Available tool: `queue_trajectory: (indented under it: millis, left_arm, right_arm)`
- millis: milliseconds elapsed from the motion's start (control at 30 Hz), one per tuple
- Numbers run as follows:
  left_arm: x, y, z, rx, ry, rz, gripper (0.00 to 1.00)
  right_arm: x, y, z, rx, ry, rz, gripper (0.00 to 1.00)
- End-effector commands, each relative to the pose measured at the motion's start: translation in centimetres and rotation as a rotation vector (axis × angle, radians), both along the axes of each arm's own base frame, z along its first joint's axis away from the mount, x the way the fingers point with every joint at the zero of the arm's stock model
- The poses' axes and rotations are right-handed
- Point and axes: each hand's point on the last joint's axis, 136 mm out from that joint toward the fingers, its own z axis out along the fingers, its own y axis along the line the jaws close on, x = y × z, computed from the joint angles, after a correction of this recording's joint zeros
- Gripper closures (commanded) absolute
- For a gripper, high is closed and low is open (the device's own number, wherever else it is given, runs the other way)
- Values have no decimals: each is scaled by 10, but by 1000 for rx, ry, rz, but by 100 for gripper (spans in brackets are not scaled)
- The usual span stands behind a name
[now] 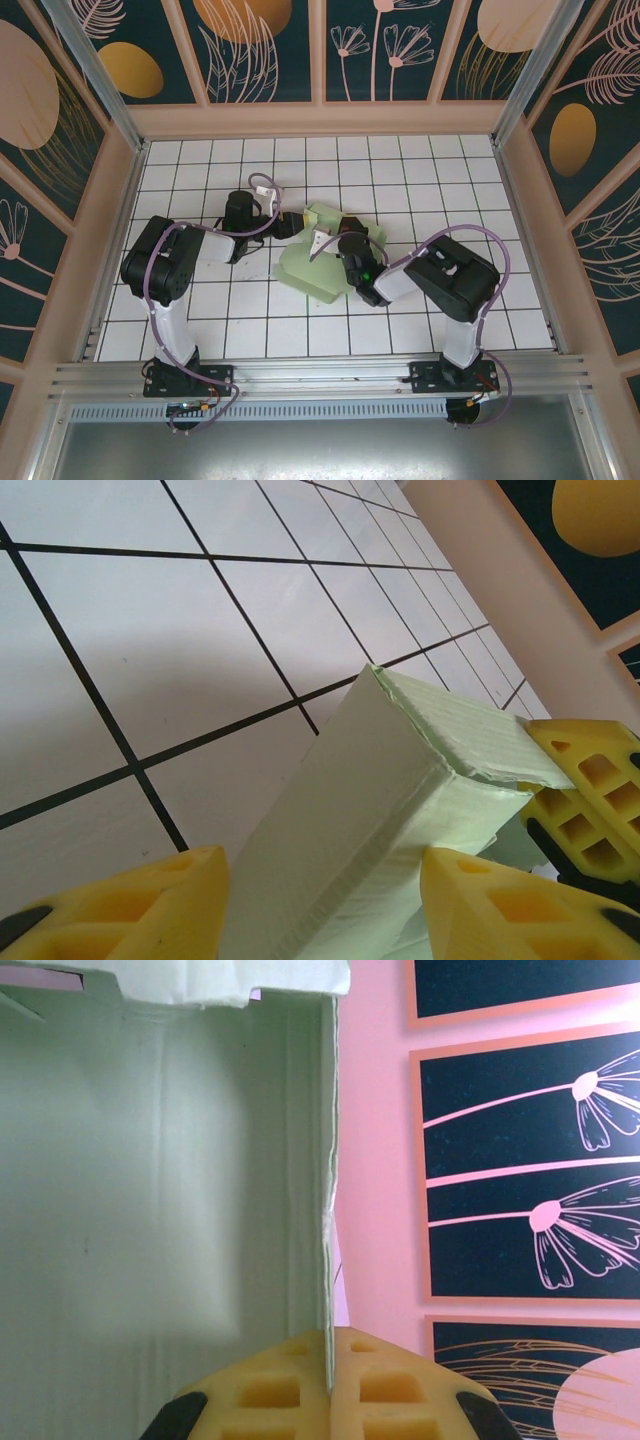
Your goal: Fold the paper box
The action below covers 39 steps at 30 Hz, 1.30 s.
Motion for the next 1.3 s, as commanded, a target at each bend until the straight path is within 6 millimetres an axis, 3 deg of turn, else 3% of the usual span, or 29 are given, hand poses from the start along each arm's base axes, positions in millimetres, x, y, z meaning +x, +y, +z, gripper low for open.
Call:
queue_trajectory:
  millis: [0, 900, 1267]
  left_arm:
    - [4, 0, 0, 27, -25, 4, 46]
    - [-3, 3, -13, 64, -17, -5, 49]
    - [4, 8, 2, 57, -35, 49, 46]
  right_arm:
    - [2, 9, 10, 57, 27, 22, 100]
    - [7, 24, 7, 53, 184, 38, 100]
    - [14, 19, 12, 48, 168, 3, 100]
